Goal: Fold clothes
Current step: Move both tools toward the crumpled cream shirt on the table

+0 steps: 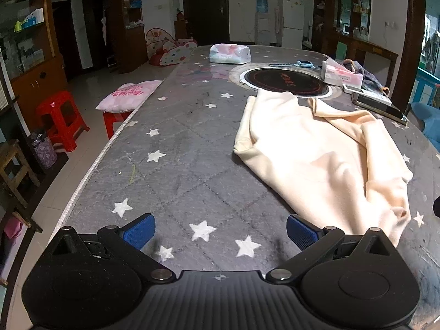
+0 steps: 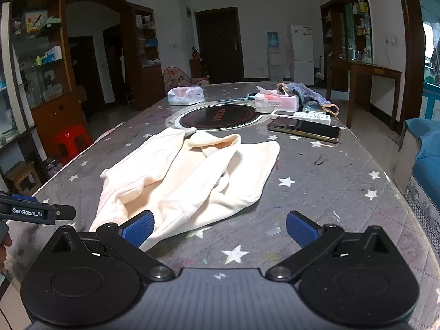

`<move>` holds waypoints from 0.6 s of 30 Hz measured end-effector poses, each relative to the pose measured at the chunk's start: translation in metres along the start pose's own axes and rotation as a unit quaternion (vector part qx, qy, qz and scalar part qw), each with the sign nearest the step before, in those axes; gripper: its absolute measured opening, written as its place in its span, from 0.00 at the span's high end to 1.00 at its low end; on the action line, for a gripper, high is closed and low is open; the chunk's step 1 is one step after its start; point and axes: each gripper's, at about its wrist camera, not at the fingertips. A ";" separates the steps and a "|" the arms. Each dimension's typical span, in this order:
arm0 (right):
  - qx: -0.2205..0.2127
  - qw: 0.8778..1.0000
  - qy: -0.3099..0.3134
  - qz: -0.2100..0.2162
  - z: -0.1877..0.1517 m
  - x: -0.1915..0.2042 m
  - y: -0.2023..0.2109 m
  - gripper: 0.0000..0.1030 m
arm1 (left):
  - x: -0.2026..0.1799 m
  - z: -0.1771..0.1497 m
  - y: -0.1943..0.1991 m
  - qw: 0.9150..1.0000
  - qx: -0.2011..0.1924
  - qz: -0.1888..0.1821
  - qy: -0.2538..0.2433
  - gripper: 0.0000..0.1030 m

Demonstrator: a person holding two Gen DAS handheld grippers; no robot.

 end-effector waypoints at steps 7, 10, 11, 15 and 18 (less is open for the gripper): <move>0.007 1.000 0.011 0.007 -0.005 0.008 0.002 0.00 | -0.008 -0.003 0.002 1.000 0.005 -0.004 -0.008 0.00; 0.013 1.000 0.012 0.008 -0.006 0.011 0.002 0.00 | -0.011 -0.004 0.002 1.000 0.006 -0.005 -0.012 0.00; 0.015 1.000 0.013 0.008 -0.007 0.011 0.001 0.00 | -0.012 -0.004 0.002 1.000 0.007 -0.006 -0.013 0.00; 0.023 1.000 0.013 0.005 -0.009 0.013 0.000 0.00 | -0.016 -0.005 0.001 1.000 0.011 -0.006 -0.017 0.00; 0.026 1.000 0.013 0.005 -0.009 0.014 0.000 0.00 | -0.018 -0.006 0.002 1.000 0.012 -0.006 -0.018 0.00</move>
Point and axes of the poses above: each gripper's, at about its wrist camera, not at the fingertips, and y roughly against the way its jaws point, x to its left, z to its top, and after that the axes turned 6 degrees about -z, right-handed
